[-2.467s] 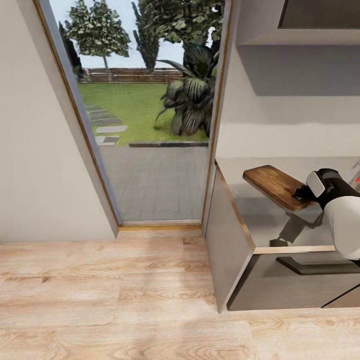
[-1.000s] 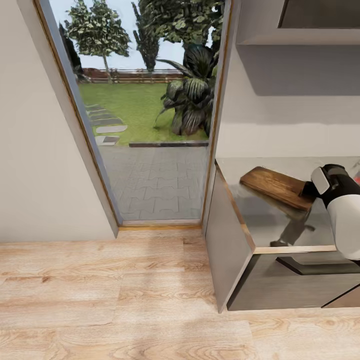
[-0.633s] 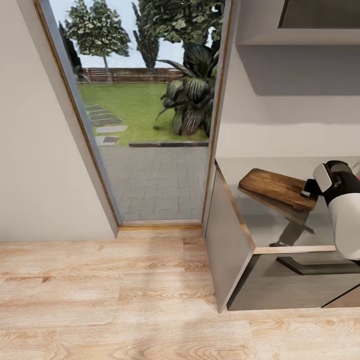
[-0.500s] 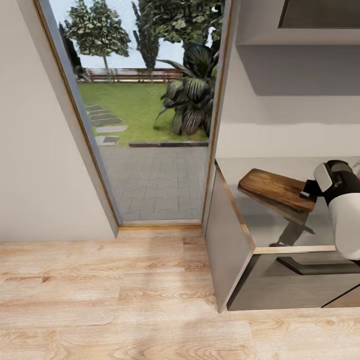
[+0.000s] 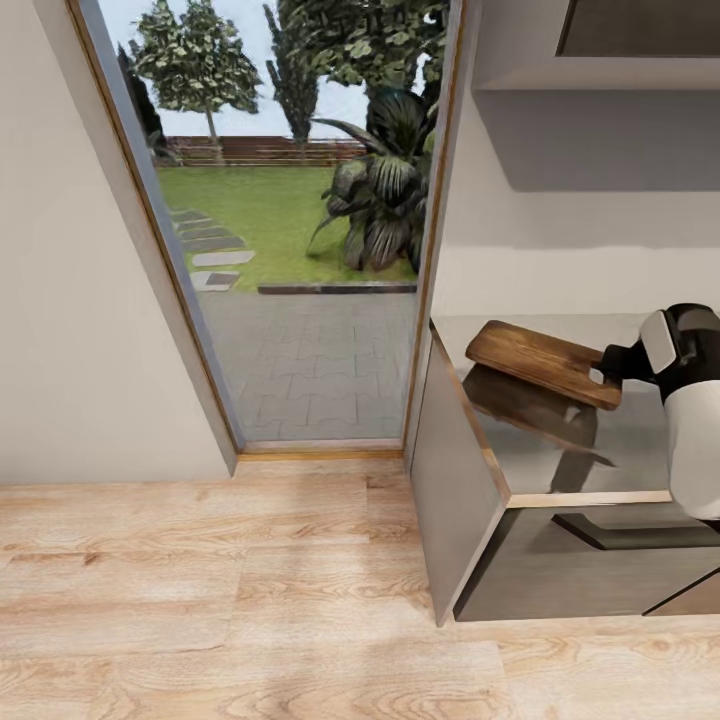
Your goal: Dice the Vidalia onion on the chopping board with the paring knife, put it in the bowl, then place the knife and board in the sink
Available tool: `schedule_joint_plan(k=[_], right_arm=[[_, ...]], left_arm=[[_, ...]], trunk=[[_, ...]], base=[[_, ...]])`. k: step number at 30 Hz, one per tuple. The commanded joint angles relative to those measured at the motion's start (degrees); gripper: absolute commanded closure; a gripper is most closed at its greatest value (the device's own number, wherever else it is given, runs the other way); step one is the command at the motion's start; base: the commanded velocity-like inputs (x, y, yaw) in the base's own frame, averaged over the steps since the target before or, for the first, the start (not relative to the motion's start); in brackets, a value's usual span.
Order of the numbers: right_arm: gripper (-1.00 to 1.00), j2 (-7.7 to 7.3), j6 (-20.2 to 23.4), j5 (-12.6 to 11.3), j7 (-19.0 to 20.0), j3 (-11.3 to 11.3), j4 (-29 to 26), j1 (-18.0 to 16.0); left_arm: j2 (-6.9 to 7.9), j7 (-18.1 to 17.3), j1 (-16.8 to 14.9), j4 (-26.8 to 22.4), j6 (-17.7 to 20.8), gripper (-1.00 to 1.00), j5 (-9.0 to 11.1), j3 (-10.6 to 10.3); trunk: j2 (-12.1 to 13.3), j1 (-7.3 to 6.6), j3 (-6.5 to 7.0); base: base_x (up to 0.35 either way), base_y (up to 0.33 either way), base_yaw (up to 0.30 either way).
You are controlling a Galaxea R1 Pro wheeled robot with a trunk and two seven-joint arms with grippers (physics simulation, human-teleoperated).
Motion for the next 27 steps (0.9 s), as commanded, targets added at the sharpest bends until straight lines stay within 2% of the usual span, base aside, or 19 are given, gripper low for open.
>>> schedule_joint_plan(k=[1, 4, 7, 11, 16, 21, 27], right_arm=[[1.00, 0.04, 0.18, -0.24, -0.16, -0.06, -0.11, -0.04], [1.00, 0.24, 0.21, -0.23, -0.02, 0.29, -0.20, -0.04], [1.00, 0.38, 0.21, -0.23, 0.28, 1.70, -0.22, -0.04], [1.00, 0.38, 0.21, -0.23, 2.45, 6.46, -0.23, -0.04], [1.00, 0.51, 0.21, -0.22, 7.71, 11.56, -0.23, -0.04], [1.00, 0.62, 0.21, -0.15, 12.32, 14.54, -0.29, -0.04], [1.00, 0.52, 0.21, 0.00, 22.03, 20.41, -0.31, -0.04]], left_arm=[[0.01, -0.02, 0.03, -0.08, -0.06, -1.00, -0.01, -0.02], [-0.01, -0.02, 0.03, -0.08, -0.05, -1.00, -0.01, -0.02], [-0.06, 0.00, 0.03, -0.08, -0.07, -1.00, -0.01, -0.02], [-0.07, 0.06, 0.03, -0.03, -0.05, -1.00, -0.01, -0.02], [-0.26, 0.12, 0.03, 0.76, -0.05, -1.00, 0.07, 0.03], [-0.56, 0.15, 0.03, 1.63, -0.05, -1.00, 0.00, 0.07], [-0.60, 0.15, 0.03, 1.75, -0.05, -1.00, -0.08, 0.07]], trunk=[[-0.02, 0.00, -0.04], [-0.02, 0.00, -0.04], [-0.02, 0.00, -0.04], [-0.02, 0.00, -0.04], [-0.02, 0.00, -0.04], [-0.02, 0.00, -0.04], [-0.02, 0.00, -0.04]], base=[[0.000, 0.000, 0.000], [0.000, -0.009, 0.000], [0.000, -0.151, 0.000], [0.000, -0.262, 0.000], [0.000, -0.308, 0.000], [0.000, -0.315, 0.000], [0.000, -0.316, 0.000]])
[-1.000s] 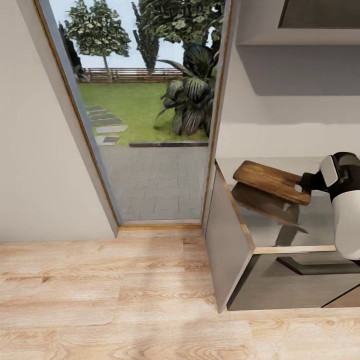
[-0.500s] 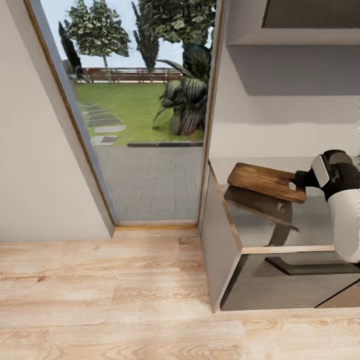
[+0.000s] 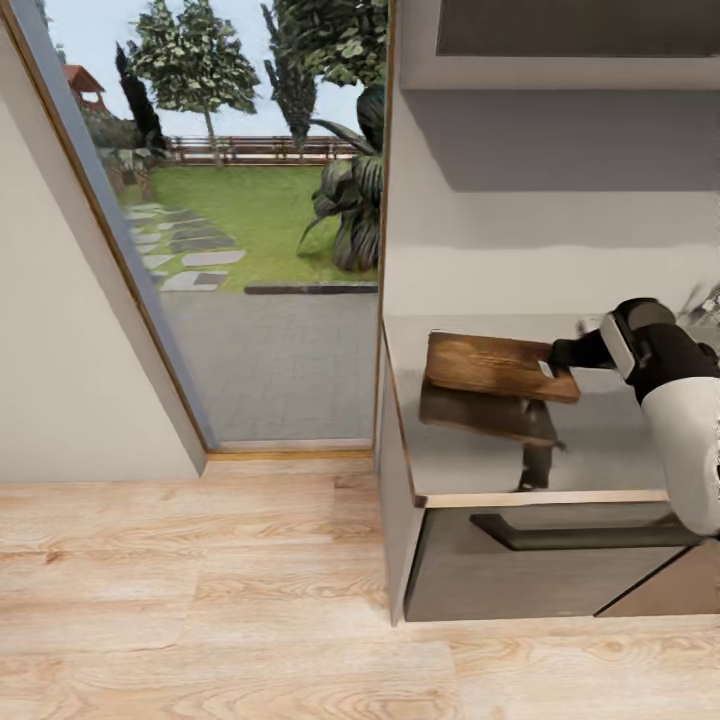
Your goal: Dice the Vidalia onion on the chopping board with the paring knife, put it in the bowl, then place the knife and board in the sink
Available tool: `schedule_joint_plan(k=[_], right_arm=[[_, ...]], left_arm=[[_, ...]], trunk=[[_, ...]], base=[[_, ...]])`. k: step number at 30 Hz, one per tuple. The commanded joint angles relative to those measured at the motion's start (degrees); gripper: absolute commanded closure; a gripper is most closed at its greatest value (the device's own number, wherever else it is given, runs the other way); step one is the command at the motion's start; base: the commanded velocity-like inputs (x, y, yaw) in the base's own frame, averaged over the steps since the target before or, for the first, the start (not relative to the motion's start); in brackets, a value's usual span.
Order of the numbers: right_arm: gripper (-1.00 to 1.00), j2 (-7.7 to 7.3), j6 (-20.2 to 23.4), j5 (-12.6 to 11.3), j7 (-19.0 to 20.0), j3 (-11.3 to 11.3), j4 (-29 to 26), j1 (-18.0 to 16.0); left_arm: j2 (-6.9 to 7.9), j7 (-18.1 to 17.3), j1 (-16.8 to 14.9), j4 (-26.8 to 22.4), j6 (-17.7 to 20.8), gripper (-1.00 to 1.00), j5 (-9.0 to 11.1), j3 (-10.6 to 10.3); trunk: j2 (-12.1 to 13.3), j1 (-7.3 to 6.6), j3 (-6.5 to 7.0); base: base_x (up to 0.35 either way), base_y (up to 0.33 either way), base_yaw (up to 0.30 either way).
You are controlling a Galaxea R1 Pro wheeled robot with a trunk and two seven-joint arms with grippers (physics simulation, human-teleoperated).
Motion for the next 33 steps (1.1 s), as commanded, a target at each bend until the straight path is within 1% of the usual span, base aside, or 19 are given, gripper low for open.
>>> schedule_joint_plan(k=[1, 3, 5, 7, 14, 23, 33], right_arm=[[1.00, -0.10, 0.20, -0.11, 1.93, 1.50, -0.08, -0.04], [1.00, -0.09, 0.20, -0.06, 4.95, 4.28, -0.08, -0.04], [1.00, -0.06, 0.20, -0.05, 6.10, 5.53, -0.08, -0.04], [1.00, -0.04, 0.20, -0.05, 6.84, 6.11, -0.08, -0.04], [1.00, 0.04, 0.25, -0.04, 8.62, 6.55, -0.60, -0.04], [1.00, 0.04, 0.22, -0.04, 8.79, 6.59, -1.13, -0.04], [1.00, 0.16, 0.20, -0.04, 8.87, 6.61, -1.14, -0.04]], left_arm=[[0.01, -0.01, 0.04, -0.11, -0.06, -1.00, -0.02, -0.01], [0.01, -0.01, 0.04, -0.10, -0.06, -1.00, -0.03, -0.01], [-0.21, -0.01, 0.04, -0.10, -0.06, -1.00, 0.00, -0.01], [-0.34, -0.01, 0.04, -0.10, -0.06, -1.00, 0.02, -0.01], [-0.43, 0.06, 0.04, -0.10, -0.06, -1.00, -0.02, -0.01], [-0.43, 0.08, 0.04, -0.10, -0.06, -1.00, -0.03, -0.01], [-0.43, 0.08, 0.04, -0.10, -0.06, -1.00, -0.03, -0.01]], trunk=[[-0.02, 0.00, -0.03], [-0.02, 0.00, -0.03], [-0.02, 0.00, -0.03], [-0.02, 0.00, -0.03], [-0.02, 0.00, -0.03], [-0.02, 0.00, -0.03], [-0.02, 0.00, -0.03]], base=[[0.000, -0.316, 0.000], [0.000, -0.316, 0.000], [0.000, -0.316, 0.000], [-0.021, -0.316, 0.000], [-0.095, -0.315, 0.000], [-0.079, -0.315, 0.000], [0.026, -0.301, 0.000]])
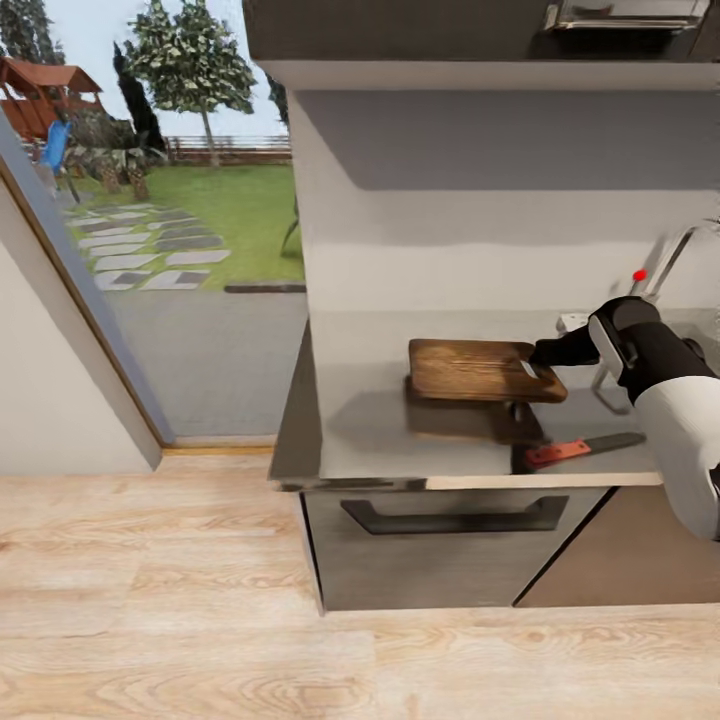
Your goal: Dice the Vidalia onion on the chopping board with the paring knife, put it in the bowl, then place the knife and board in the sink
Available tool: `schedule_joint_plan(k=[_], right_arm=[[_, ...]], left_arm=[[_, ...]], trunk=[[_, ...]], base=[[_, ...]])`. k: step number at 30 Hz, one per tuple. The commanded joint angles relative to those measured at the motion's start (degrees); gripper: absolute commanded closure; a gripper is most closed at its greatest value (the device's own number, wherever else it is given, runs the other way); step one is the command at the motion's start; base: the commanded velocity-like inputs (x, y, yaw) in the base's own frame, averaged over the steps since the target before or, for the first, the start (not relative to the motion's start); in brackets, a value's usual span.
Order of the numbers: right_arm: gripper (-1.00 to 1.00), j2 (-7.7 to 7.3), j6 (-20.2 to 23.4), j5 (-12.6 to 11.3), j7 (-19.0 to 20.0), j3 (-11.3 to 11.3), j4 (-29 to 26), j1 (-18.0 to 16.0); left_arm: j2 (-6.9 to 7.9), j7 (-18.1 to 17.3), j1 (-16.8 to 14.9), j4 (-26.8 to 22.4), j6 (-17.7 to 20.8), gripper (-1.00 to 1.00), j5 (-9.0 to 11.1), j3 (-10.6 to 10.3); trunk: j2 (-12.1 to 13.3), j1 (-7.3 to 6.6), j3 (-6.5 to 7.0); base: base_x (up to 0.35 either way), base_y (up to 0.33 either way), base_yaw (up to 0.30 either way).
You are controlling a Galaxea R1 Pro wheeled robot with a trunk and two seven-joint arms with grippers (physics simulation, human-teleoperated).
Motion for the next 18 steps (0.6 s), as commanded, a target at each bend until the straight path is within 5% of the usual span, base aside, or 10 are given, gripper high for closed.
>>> schedule_joint_plan(k=[1, 18], right_arm=[[1.00, -0.04, 0.21, -0.59, 0.10, 0.37, -0.07, -0.04], [1.00, 0.16, 0.21, -0.67, 0.17, 0.47, -0.07, -0.04]], left_arm=[[0.00, 0.00, 0.04, -0.11, -0.06, -1.00, -0.02, 0.00], [0.00, 0.00, 0.04, -0.11, -0.06, -1.00, -0.02, 0.00]], trunk=[[-0.02, 0.01, -0.04], [-0.02, 0.01, -0.04]], base=[[0.161, -0.222, 0.000], [0.083, -0.286, 0.000]])
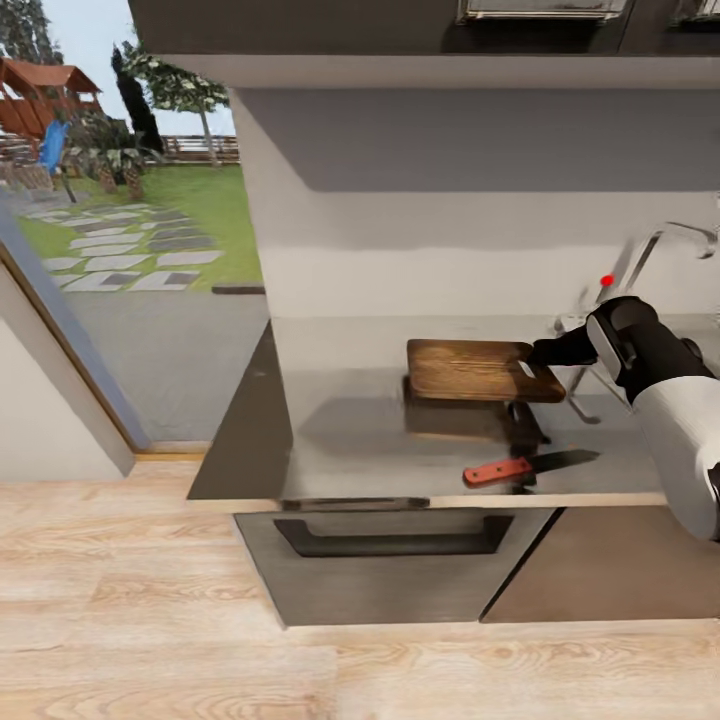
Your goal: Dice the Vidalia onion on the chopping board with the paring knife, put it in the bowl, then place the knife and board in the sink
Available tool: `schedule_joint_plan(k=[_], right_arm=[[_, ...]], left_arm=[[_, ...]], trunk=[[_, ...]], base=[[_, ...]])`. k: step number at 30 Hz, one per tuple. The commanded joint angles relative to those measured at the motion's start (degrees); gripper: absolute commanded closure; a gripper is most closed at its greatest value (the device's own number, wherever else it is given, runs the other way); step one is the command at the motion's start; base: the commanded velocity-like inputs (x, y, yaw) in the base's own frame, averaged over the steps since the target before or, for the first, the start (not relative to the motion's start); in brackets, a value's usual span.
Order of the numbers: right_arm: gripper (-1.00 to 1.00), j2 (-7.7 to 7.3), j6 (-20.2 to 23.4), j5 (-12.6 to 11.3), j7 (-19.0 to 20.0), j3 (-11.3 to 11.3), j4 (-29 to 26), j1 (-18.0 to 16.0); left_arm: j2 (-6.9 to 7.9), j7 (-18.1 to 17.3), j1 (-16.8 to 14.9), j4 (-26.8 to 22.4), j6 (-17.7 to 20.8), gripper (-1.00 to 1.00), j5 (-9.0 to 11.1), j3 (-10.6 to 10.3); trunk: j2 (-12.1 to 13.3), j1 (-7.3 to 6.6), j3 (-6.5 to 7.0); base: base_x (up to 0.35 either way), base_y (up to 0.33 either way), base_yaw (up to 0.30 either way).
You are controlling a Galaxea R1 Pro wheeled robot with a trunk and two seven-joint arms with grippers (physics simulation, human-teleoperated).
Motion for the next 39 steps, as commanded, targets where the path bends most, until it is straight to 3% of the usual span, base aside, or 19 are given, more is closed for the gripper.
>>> schedule_joint_plan(k=[1, 16, 20, 39], right_arm=[[1.00, -0.07, 0.20, -0.53, 0.11, 0.37, -0.07, -0.04], [1.00, 0.44, 0.20, -0.61, 0.20, 1.17, -0.04, -0.04], [1.00, 1.40, 0.20, -0.61, 0.21, 1.18, 0.00, -0.04], [1.00, 4.28, 0.11, -0.63, 0.29, 1.18, 0.79, -0.04]], left_arm=[[0.00, 0.00, 0.04, -0.11, -0.06, -1.00, -0.02, 0.00], [0.00, 0.00, 0.04, -0.11, -0.06, -1.00, -0.02, 0.00], [0.00, 0.00, 0.04, -0.11, -0.11, -1.00, -0.02, 0.00], [0.00, 0.00, 0.04, -0.19, -0.15, -1.00, -0.02, 0.00]], trunk=[[-0.02, 0.00, -0.04], [-0.02, 0.00, -0.04], [-0.02, 0.00, -0.04], [-0.02, 0.00, -0.04]], base=[[-0.030, -0.318, 0.000], [-0.063, -0.318, 0.000], [-0.002, -0.303, 0.000], [0.000, -0.023, 0.000]])
